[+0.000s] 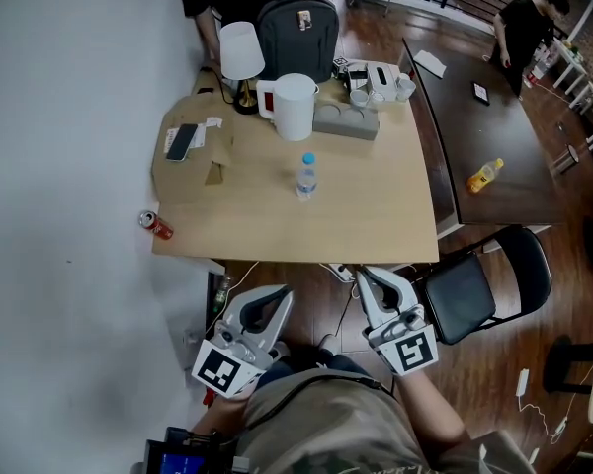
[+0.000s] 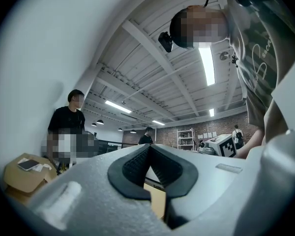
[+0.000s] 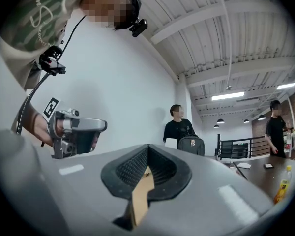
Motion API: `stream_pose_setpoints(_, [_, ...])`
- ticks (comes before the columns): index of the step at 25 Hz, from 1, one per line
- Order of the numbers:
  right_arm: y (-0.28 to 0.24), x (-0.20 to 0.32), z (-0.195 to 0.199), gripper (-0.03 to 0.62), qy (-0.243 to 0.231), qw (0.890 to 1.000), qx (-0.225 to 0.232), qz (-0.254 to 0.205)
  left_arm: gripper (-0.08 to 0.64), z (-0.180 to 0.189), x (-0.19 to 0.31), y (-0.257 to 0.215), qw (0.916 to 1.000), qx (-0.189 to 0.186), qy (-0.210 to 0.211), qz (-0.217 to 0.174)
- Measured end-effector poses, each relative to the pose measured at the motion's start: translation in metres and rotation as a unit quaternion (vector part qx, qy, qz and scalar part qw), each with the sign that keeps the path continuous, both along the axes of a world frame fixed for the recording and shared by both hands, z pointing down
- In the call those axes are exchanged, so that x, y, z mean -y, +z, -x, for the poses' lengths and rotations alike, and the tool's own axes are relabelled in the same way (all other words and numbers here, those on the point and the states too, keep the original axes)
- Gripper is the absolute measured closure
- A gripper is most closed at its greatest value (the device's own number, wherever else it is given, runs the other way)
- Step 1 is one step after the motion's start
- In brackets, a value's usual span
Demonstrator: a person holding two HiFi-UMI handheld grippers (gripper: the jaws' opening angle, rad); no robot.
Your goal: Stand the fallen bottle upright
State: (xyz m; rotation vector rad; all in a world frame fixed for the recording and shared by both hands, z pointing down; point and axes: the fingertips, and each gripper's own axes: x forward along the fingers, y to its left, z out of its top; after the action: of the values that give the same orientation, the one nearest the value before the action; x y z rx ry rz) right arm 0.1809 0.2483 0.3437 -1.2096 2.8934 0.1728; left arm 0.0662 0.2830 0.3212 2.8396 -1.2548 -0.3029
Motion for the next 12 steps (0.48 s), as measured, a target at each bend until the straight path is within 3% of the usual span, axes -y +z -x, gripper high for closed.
stream_pose_setpoints(12, [-0.0036,-0.0081,0.0023,0.589,-0.002,1.000,0.001,-0.003,0.558,-0.0029,-0.0061,0.0042,1.0000,0.000,0.001,0.003])
